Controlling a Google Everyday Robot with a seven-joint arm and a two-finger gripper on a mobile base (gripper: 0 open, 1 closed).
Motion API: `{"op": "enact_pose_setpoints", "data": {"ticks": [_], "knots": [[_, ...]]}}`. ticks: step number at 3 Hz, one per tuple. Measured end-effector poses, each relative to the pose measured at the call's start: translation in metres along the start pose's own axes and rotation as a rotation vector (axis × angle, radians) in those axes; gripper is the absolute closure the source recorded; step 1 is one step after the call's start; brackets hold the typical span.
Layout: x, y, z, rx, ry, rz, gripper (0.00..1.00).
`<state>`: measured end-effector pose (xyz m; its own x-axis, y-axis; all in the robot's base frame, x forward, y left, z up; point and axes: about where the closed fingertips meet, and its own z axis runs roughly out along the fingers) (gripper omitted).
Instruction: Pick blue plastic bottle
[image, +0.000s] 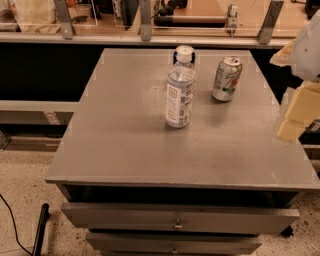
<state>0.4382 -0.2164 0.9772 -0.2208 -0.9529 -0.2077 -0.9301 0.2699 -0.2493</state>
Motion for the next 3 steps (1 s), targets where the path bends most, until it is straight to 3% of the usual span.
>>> {"op": "enact_pose_setpoints", "data": {"ticks": [1,2,3], "knots": [[-0.001,0.0,-0.001,0.004,-0.004,0.0,0.0],[-0.036,-0.018,-0.01,0.05,-0.172,-0.062,0.0],[-0.087,-0.042,-0.015,0.076,-0.35,-0.132,0.0]]}}
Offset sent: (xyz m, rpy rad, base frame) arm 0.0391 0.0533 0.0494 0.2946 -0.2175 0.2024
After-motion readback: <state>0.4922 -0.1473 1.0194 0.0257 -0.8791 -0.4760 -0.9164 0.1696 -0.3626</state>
